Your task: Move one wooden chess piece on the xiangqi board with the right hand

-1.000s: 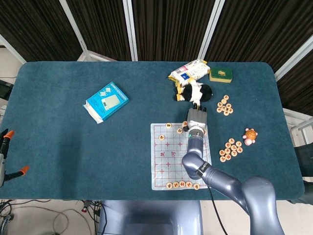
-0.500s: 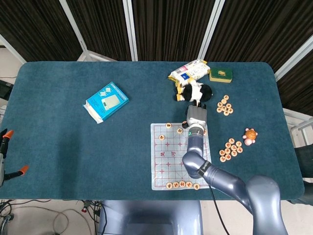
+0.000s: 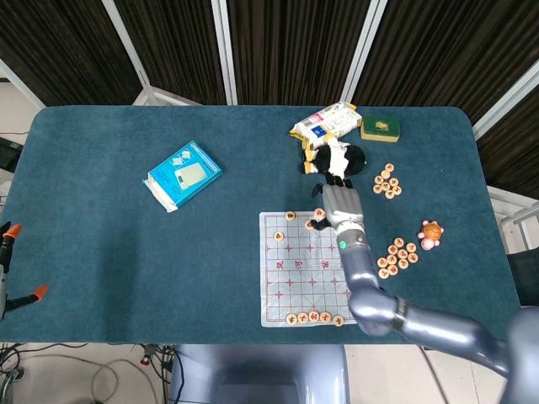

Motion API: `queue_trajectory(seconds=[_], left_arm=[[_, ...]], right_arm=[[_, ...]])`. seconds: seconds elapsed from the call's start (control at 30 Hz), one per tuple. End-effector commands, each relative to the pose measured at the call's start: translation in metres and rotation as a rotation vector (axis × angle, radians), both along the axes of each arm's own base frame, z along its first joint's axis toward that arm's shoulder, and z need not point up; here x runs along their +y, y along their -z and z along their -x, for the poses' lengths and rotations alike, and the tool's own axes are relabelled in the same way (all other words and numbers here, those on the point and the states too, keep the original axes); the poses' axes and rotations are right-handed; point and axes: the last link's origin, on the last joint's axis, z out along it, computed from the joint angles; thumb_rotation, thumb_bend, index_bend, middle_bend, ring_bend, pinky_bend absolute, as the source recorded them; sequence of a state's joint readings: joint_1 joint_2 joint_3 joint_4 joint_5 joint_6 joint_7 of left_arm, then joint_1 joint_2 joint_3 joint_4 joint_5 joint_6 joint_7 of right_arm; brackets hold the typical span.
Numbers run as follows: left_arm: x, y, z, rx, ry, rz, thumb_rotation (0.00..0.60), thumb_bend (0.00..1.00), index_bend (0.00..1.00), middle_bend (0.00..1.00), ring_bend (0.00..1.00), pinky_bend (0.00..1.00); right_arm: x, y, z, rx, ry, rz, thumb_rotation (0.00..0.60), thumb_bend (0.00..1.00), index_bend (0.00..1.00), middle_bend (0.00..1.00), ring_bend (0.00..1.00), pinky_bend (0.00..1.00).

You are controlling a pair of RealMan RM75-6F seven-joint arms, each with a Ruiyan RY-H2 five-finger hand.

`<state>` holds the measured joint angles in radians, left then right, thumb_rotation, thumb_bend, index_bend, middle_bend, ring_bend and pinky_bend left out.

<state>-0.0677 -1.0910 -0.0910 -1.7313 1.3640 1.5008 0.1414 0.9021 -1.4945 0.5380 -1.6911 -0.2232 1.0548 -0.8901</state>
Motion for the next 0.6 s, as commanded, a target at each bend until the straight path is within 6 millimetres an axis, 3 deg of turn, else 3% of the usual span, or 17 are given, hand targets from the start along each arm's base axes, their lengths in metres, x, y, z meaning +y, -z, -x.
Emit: queue_trajectory(seconds=[0.03, 0.13, 0.33, 0.47, 0.6], left_arm=[[-0.001, -0.001, 0.000, -0.002, 0.001, 0.002, 0.600, 0.01, 0.02, 0.00, 0.00, 0.04], [-0.002, -0.001, -0.001, -0.004, 0.005, 0.002, 0.600, 0.01, 0.02, 0.00, 0.00, 0.04], [-0.001, 0.000, 0.000, -0.006, 0.004, 0.012, 0.600, 0.01, 0.02, 0.00, 0.00, 0.04], [0.000, 0.001, -0.001, -0.006, 0.018, 0.008, 0.600, 0.01, 0.01, 0.00, 0.00, 0.04], [0.001, 0.000, -0.002, -0.010, 0.042, -0.001, 0.600, 0.01, 0.01, 0.00, 0.00, 0.04]], right_arm=[[0.084, -0.080, 0.046, 0.070, -0.134, 0.060, 0.600, 0.34, 0.19, 0.00, 0.00, 0.00], [0.118, -0.101, 0.069, 0.041, -0.200, 0.135, 0.600, 0.34, 0.14, 0.00, 0.00, 0.00], [0.179, -0.123, 0.120, 0.034, -0.294, 0.216, 0.600, 0.34, 0.11, 0.00, 0.00, 0.00], [0.219, -0.120, 0.152, 0.101, -0.339, 0.251, 0.600, 0.34, 0.11, 0.00, 0.00, 0.00], [0.240, -0.109, 0.176, 0.186, -0.328, 0.263, 0.600, 0.35, 0.11, 0.00, 0.00, 0.00]])
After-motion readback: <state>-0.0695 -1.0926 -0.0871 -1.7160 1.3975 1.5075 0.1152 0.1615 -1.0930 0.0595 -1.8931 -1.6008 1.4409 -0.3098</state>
